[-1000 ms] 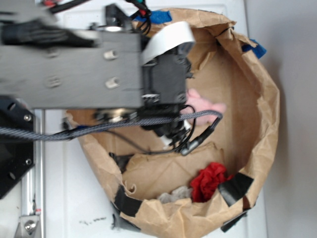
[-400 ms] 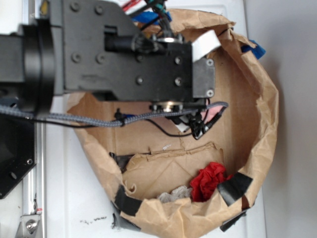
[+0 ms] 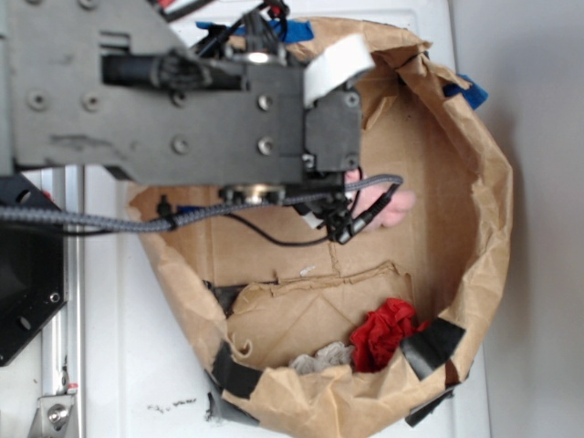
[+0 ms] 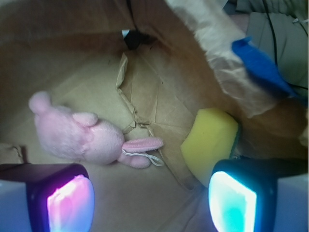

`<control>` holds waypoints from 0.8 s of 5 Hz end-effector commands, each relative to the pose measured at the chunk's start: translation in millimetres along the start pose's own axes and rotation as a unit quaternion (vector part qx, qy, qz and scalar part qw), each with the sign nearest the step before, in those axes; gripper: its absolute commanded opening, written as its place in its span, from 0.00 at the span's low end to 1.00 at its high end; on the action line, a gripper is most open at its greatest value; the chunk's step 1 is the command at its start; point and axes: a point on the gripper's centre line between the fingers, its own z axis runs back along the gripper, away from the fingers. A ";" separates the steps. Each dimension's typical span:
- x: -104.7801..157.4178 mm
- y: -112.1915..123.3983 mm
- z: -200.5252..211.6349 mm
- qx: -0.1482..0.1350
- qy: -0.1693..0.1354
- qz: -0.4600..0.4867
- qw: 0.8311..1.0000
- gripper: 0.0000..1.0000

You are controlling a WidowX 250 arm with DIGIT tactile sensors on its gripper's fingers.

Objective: Grab the green sponge.

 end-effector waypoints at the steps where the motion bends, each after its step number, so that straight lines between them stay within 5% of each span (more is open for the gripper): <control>1: 9.1 9.5 -3.8 0.012 -0.010 0.008 1.000 1.00; 3: 6.6 -3.0 -23.2 0.019 -0.014 0.010 1.000 1.00; 4: 8.4 13.6 -18.1 0.039 -0.020 0.006 0.999 1.00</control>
